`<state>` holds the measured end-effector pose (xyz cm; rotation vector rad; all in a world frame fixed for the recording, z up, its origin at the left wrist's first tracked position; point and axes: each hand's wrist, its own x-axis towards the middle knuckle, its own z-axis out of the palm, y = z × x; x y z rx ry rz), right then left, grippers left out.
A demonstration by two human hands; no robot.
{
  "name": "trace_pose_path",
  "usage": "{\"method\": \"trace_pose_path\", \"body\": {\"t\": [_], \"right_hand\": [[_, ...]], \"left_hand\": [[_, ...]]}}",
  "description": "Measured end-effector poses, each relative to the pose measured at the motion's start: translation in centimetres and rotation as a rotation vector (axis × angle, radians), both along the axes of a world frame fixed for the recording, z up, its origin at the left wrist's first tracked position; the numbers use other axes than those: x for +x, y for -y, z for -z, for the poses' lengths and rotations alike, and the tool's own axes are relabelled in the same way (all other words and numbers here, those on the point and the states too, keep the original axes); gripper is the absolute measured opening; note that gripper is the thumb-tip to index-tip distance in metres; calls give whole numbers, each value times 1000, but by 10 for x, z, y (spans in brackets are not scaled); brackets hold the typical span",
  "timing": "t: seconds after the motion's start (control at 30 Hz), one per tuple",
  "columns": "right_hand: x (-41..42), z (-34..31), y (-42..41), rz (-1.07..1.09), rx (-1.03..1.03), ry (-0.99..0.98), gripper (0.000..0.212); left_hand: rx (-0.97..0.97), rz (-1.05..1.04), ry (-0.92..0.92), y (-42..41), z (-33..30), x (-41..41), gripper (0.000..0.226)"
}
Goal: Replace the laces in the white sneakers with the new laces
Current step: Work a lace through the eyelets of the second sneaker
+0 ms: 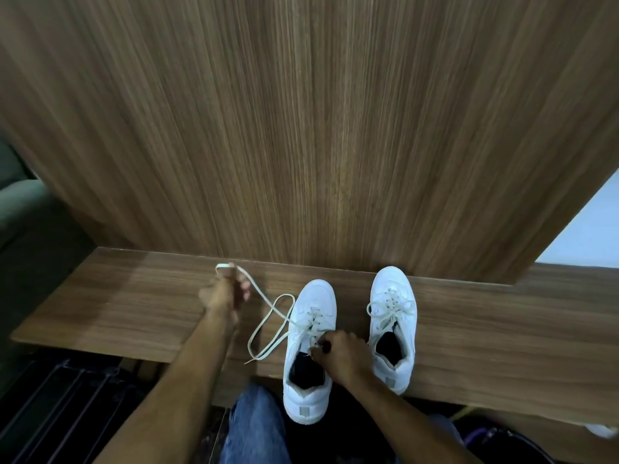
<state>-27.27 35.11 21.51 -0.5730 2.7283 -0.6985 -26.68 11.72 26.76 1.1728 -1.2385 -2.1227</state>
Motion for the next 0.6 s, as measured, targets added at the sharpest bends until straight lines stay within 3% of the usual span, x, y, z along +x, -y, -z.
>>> {"method": "trace_pose_path", "body": {"t": [0.2, 0.33, 0.43, 0.53, 0.6], "right_hand": [[2, 1, -1, 43, -36, 25, 30], [0, 4, -1, 39, -25, 25, 33], [-1, 5, -1, 32, -5, 24, 33], [0, 6, -2, 32, 2, 23, 32], [0, 7, -2, 35, -10, 34, 32]], "left_hand": [[14, 504, 387, -67, 73, 22, 37], [-165, 456, 440, -83, 77, 18, 41], [-199, 540, 473, -77, 74, 9, 33], [-159, 486, 354, -73, 62, 2, 18], [-70, 316, 245, -67, 47, -1, 25]]}}
